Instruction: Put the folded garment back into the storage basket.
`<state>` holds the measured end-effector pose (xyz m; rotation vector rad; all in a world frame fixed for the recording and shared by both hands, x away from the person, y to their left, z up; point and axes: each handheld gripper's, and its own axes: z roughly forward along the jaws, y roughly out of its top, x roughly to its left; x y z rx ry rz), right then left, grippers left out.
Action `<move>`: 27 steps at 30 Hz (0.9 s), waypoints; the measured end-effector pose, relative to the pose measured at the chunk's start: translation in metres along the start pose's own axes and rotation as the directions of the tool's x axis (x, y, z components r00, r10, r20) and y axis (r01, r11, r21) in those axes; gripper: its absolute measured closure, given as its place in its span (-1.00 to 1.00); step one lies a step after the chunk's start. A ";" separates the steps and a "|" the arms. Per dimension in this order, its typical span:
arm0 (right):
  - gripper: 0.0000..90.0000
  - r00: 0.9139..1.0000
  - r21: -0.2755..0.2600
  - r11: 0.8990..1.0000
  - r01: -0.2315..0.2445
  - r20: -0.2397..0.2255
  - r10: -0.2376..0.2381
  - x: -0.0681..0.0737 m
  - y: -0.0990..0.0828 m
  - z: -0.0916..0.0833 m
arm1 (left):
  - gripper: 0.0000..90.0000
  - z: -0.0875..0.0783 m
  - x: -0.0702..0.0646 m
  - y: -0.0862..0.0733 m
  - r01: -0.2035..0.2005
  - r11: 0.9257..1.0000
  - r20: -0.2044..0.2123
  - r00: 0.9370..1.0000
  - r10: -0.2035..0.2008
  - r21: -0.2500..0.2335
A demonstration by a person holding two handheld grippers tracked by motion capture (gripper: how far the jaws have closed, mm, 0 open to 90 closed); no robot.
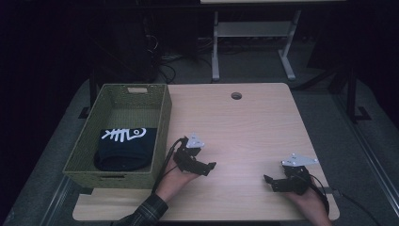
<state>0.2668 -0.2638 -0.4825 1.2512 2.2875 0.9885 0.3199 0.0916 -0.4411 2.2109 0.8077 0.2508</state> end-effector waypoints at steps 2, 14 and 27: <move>-0.78 1.000 0.000 1.000 0.000 0.000 0.000 0.000 0.000 0.000 | -0.71 0.005 -0.001 -0.004 -0.010 1.000 -0.009 1.000 0.010 0.011; -0.78 1.000 0.000 1.000 0.000 -0.001 0.000 0.000 0.000 0.000 | -0.72 0.026 -0.001 -0.021 -0.043 0.998 -0.043 0.998 0.044 0.040; -0.78 1.000 0.001 1.000 0.000 -0.001 0.000 0.000 0.000 0.000 | -0.71 0.023 0.002 -0.029 -0.083 0.997 -0.015 0.996 0.083 -0.002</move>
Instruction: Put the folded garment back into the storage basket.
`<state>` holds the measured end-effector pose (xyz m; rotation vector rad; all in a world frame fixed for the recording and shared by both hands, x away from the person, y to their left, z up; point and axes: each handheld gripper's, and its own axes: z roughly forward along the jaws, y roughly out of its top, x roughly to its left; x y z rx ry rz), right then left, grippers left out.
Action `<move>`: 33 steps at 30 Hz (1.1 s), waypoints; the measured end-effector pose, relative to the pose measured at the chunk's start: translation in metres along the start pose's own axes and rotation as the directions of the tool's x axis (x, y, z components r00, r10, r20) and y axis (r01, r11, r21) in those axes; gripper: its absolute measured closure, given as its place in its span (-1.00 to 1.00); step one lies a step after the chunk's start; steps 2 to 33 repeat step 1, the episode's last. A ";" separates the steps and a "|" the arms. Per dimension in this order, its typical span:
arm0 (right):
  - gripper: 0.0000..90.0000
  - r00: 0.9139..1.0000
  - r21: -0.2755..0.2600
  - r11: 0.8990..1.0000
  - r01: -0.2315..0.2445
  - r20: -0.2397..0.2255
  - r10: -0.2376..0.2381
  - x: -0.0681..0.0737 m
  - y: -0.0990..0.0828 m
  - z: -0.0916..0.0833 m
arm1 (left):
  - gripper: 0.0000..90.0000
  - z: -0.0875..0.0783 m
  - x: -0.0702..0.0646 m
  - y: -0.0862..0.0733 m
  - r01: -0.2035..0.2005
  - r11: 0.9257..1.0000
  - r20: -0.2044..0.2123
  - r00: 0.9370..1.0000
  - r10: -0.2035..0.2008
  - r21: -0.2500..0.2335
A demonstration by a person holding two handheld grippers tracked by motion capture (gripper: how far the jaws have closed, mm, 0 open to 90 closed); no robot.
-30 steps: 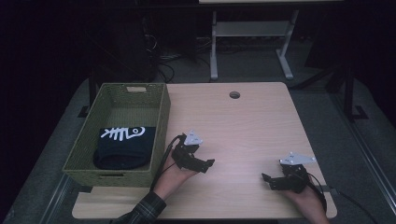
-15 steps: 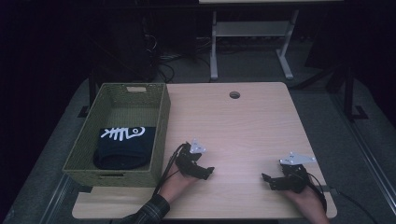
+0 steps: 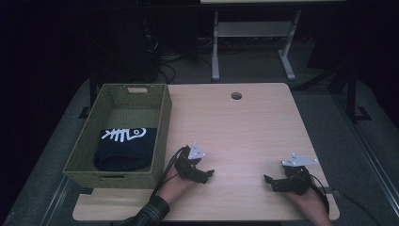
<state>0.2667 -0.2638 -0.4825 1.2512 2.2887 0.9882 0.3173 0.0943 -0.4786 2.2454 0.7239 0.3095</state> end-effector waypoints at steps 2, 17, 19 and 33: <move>-0.78 1.000 0.000 1.000 0.000 0.000 0.000 0.000 0.000 0.000 | -0.71 0.000 0.000 0.000 0.001 1.000 0.000 1.000 -0.001 0.000; -0.78 1.000 0.000 1.000 0.000 0.000 0.000 0.000 0.000 0.000 | -0.71 0.000 0.000 0.000 0.001 1.000 0.000 1.000 -0.001 0.000; -0.78 1.000 0.000 1.000 0.000 0.000 0.000 0.000 0.000 0.000 | -0.71 0.000 0.000 0.000 0.001 1.000 0.000 1.000 -0.001 0.000; -0.78 1.000 0.000 1.000 0.000 0.000 0.000 0.000 0.000 0.000 | -0.71 0.000 0.000 0.000 0.001 1.000 0.000 1.000 -0.001 0.000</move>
